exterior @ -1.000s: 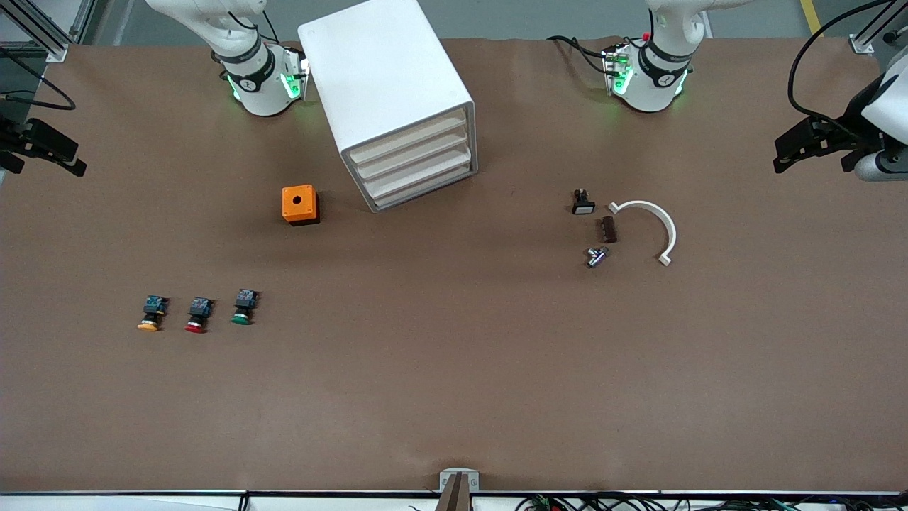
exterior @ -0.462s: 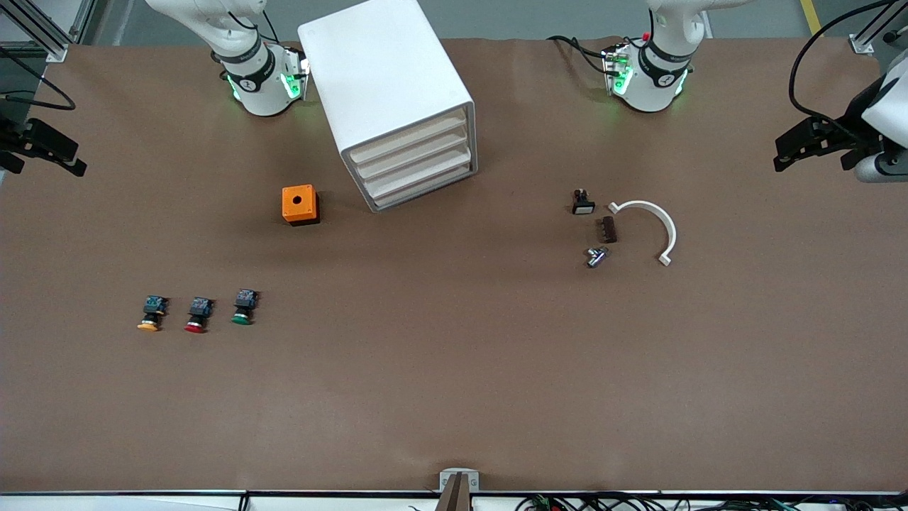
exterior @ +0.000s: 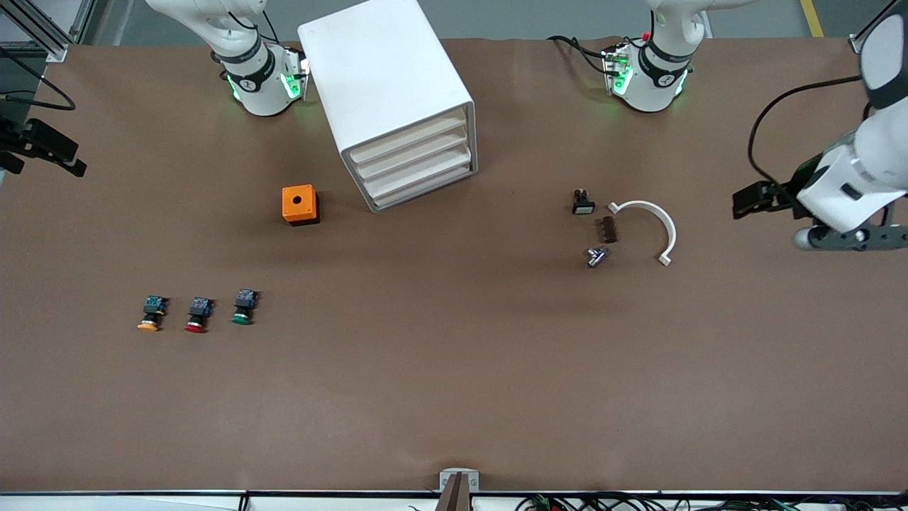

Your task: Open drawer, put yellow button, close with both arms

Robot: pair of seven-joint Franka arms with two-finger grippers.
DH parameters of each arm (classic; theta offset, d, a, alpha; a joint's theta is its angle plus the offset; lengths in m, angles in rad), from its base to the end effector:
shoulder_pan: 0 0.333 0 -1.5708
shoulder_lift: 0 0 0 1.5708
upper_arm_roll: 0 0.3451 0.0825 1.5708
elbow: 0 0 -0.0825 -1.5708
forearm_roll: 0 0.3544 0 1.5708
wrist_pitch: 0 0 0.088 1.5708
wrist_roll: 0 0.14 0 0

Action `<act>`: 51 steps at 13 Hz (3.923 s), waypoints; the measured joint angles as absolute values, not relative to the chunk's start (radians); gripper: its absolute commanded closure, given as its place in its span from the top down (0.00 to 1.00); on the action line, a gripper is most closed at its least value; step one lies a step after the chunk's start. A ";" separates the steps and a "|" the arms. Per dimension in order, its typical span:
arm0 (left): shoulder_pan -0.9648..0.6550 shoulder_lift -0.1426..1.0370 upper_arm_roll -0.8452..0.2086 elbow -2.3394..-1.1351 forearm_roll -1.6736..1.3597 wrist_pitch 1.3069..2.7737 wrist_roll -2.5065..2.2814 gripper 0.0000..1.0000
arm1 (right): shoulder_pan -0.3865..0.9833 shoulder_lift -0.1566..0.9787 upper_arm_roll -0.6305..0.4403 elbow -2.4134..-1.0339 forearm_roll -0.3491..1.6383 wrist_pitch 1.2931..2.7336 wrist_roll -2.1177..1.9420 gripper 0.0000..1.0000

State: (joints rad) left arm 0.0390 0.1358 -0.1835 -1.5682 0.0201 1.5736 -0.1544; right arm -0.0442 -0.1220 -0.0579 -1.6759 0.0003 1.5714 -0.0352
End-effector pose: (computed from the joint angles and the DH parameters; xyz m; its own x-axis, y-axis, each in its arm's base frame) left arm 0.5547 -0.0715 0.5494 0.9919 0.0095 -0.1270 0.0077 -0.9999 -0.0149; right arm 0.4806 -0.0511 0.6355 0.9976 -0.0665 0.0175 -0.0664 -0.9978 -0.0067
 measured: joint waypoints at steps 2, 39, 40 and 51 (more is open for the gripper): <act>-0.028 0.173 -0.185 -1.568 0.020 1.584 -0.291 1.00 | -0.044 -0.122 -0.058 -1.676 0.000 1.572 -0.035 1.00; -0.494 0.680 -0.198 -1.556 -0.960 1.703 -2.398 0.93 | -0.209 0.554 -0.068 -1.870 -0.002 2.502 -0.118 1.00; -0.505 0.684 -0.198 -1.556 -0.975 1.694 -2.423 0.90 | -0.211 0.563 -0.068 -1.871 -0.002 2.502 -0.118 1.00; -0.569 0.716 -0.207 -1.523 -1.047 1.604 -2.441 0.02 | -0.221 0.612 -0.068 -1.872 -0.002 2.501 -0.149 0.65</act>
State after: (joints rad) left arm -0.5686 0.7158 -0.2069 -1.5229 -1.0469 1.6044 -2.4407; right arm -0.2211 0.6115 -0.0679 -1.8715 -0.0021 2.5012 -0.1486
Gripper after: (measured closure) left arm 0.802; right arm 0.004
